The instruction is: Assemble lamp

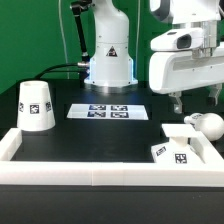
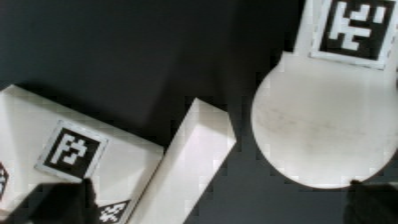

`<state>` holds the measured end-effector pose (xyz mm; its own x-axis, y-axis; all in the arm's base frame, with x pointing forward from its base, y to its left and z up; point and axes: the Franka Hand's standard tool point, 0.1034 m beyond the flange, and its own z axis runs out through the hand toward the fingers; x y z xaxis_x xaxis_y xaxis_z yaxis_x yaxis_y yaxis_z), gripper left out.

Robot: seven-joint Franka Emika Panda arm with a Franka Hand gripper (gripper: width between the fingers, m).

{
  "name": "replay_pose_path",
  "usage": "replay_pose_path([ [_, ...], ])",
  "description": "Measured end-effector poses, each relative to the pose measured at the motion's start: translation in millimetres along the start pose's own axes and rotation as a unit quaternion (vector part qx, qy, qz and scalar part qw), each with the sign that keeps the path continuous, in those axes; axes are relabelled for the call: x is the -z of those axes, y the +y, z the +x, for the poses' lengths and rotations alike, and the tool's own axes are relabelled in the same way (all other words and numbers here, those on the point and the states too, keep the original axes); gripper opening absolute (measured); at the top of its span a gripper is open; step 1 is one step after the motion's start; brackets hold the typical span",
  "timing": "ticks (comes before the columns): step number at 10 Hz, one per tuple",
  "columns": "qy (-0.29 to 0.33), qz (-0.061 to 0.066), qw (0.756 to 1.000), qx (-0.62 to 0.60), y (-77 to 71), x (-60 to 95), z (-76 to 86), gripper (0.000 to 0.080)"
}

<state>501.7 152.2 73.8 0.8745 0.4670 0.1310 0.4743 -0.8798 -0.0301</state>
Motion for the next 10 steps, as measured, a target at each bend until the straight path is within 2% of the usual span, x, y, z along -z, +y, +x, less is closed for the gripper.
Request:
replay_pose_path([
  [2,0.001,-0.004,0.998,0.06,-5.0,1.0,2.9,0.0699],
  [4,0.001,-0.006,0.996,0.087,-25.3,0.6,7.2,0.0699],
  [6,0.007,-0.007,0.999,0.051,-33.9,-1.1,6.9,0.0699],
  [8,-0.014,-0.002,0.999,0.048,-34.0,-1.6,4.7,0.0699],
  [10,-0.093,0.011,0.995,0.025,-40.0,-0.9,-3.6,0.0699],
])
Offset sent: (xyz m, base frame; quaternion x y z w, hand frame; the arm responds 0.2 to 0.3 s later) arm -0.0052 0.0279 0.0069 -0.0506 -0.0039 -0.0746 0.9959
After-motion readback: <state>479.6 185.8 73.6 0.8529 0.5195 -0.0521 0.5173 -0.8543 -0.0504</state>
